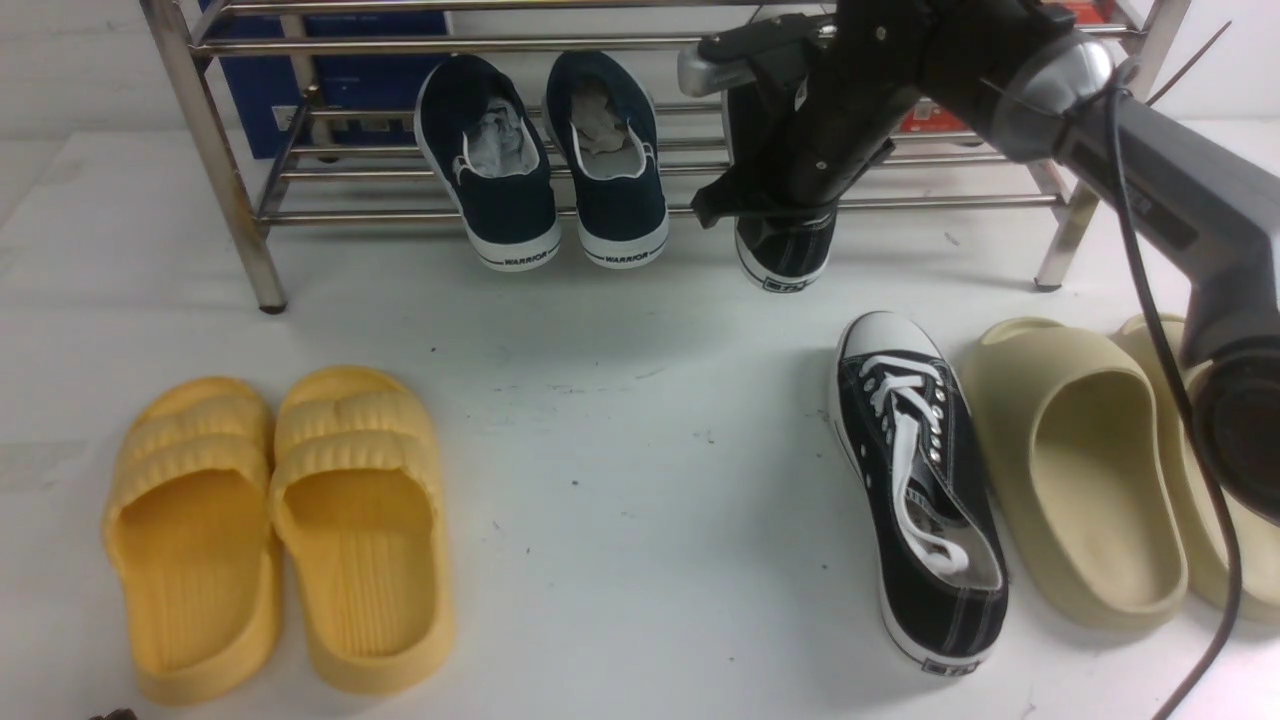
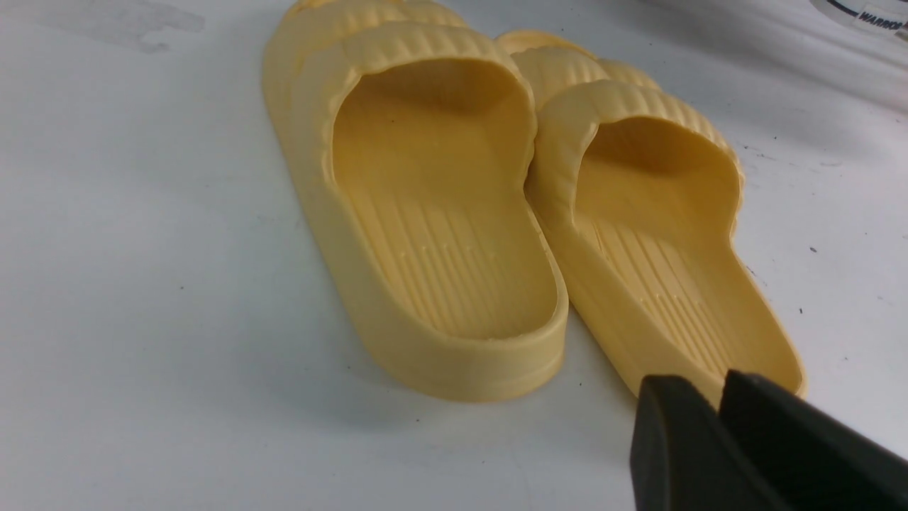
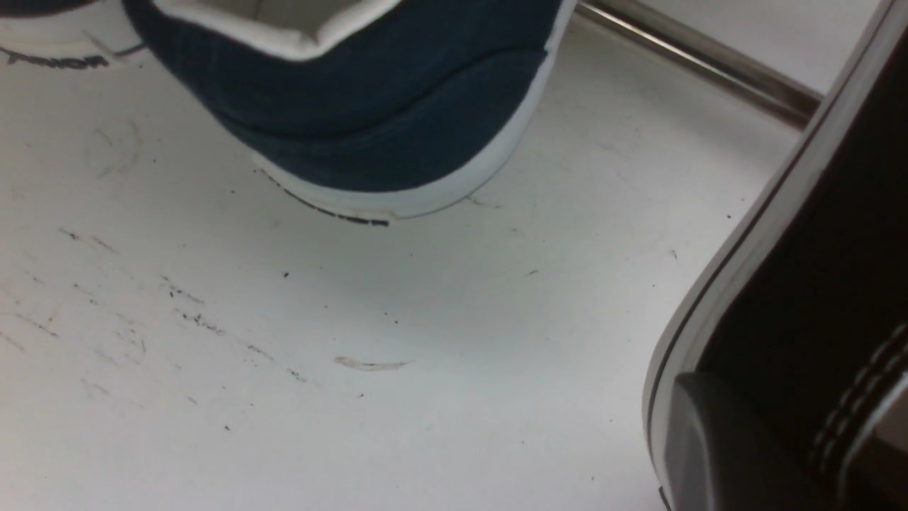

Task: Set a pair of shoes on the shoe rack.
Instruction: Use the right arm to put a shoe into the shoe rack

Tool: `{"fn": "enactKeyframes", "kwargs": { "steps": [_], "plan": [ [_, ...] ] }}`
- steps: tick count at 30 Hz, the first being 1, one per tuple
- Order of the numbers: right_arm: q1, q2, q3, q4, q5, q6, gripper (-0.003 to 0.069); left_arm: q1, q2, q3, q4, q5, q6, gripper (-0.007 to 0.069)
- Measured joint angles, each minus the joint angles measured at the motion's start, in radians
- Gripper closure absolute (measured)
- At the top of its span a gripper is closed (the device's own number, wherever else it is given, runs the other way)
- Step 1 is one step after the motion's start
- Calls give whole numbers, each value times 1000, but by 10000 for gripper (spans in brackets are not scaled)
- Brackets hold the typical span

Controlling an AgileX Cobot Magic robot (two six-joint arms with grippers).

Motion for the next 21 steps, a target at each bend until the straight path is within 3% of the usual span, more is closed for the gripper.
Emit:
{"fn": "enactKeyframes", "kwargs": {
  "steps": [21],
  "plan": [
    [0,9,0,3,-30,0,627,0,0,0,0,0,0,499]
  ]
}}
